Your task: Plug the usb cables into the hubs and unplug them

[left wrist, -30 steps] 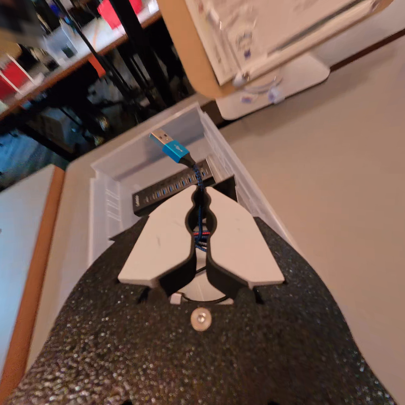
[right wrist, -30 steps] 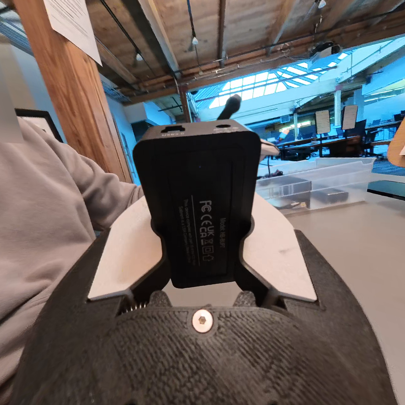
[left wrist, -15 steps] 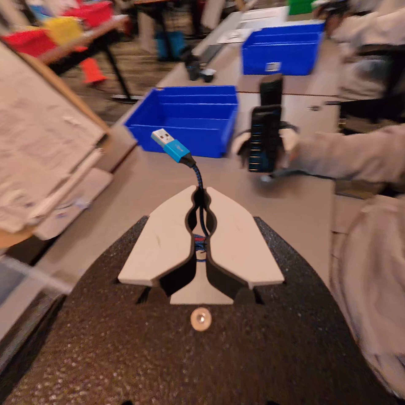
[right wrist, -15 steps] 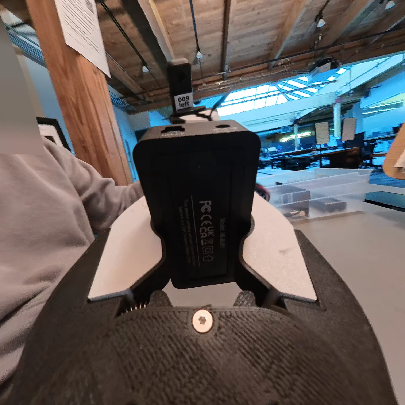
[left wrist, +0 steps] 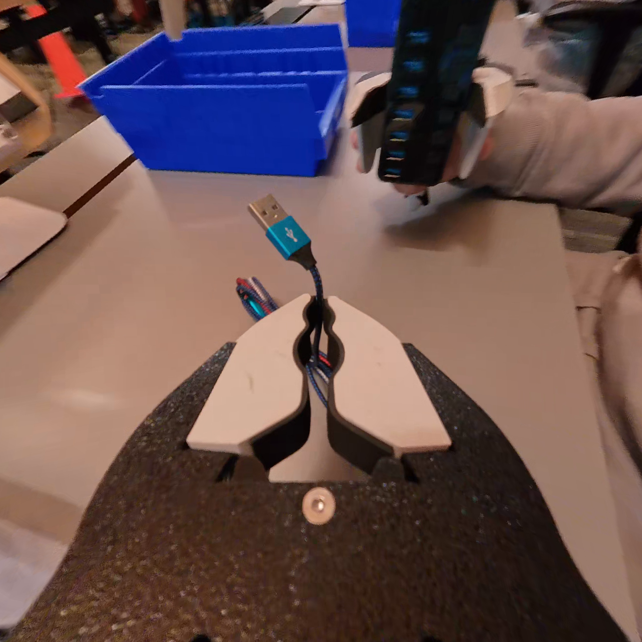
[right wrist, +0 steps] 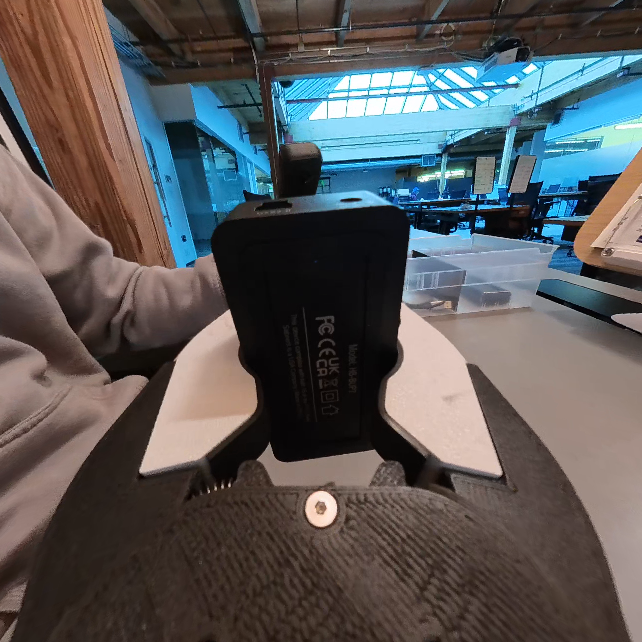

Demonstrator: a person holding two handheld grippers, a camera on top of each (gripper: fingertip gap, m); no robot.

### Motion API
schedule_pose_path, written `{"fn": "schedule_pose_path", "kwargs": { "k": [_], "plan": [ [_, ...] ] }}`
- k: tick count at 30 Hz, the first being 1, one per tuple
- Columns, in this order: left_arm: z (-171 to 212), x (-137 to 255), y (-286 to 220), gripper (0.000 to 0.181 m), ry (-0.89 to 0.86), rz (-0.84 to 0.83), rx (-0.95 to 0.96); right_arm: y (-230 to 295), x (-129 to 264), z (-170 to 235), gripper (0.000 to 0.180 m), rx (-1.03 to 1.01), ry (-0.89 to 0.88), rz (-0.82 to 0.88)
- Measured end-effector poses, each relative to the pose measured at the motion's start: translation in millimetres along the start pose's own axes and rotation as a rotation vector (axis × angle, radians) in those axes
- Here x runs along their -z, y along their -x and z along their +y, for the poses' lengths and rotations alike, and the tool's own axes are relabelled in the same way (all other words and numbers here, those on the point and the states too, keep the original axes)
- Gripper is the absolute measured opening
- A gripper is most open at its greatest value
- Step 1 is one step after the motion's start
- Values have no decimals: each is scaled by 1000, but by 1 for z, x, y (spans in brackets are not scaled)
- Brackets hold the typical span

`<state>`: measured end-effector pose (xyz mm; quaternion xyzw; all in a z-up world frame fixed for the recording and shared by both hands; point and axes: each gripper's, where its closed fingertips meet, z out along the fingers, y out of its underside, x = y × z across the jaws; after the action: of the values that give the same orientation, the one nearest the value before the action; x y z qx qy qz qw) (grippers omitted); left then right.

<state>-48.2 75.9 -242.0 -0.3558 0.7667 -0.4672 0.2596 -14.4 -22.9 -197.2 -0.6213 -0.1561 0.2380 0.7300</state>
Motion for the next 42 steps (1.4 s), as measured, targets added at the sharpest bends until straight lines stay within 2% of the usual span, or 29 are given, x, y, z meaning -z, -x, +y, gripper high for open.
{"fn": "schedule_pose_path", "kwargs": {
  "k": [4, 6, 9, 11, 13, 15, 17, 20, 23, 26, 31, 34, 35, 37, 39, 40, 42],
  "plan": [
    [1, -3, 16, 27, 6, -157, 101, 2, -1, -2, 74, 6, -4, -7],
    [1, -5, 27, 22, 8, -275, 160, 1, -1, 0, 74, 6, 8, -3],
    [-4, -3, 36, 34, 2, -429, 221, 0, 0, 1, 74, 7, 15, 6],
    [0, 0, 47, 18, 31, -556, 270, 1, 0, -1, 74, 3, 4, 3],
    [-2, 2, 52, 14, 20, -636, 267, 2, -1, 0, 74, 1, 9, -3],
    [-7, -1, 48, 23, 15, -617, 318, 3, -2, 2, 74, 10, 18, -5],
    [-10, -3, 46, 13, 12, -595, 349, 4, -2, 1, 74, 11, 15, -9],
    [0, -2, 47, 13, 99, -629, 389, 4, -2, 0, 74, 10, 9, -10],
    [2, 2, 46, 15, 112, -673, 405, 4, -1, 1, 74, 19, 21, -6],
    [13, 7, 43, 28, 164, -729, 440, 5, -1, 1, 74, 33, 24, -2],
    [13, 7, 28, 26, 182, -698, 471, 6, -1, 4, 74, 57, 45, 4],
    [13, 10, 16, 34, 237, -646, 500, 4, 0, 3, 74, 47, 40, 9],
    [12, 11, 12, 31, 251, -625, 504, 4, 1, 3, 74, 44, 39, 9],
    [11, 13, 8, 6, 270, -600, 496, 4, 0, 4, 74, 47, 41, 7],
    [12, 17, 5, 6, 310, -597, 486, 4, 0, 5, 74, 50, 50, 7],
    [10, 19, 4, 7, 310, -606, 474, 5, -1, 6, 74, 51, 55, 5],
    [6, 22, 4, 22, 308, -627, 457, 5, -1, 7, 74, 57, 61, 6]
  ]
}}
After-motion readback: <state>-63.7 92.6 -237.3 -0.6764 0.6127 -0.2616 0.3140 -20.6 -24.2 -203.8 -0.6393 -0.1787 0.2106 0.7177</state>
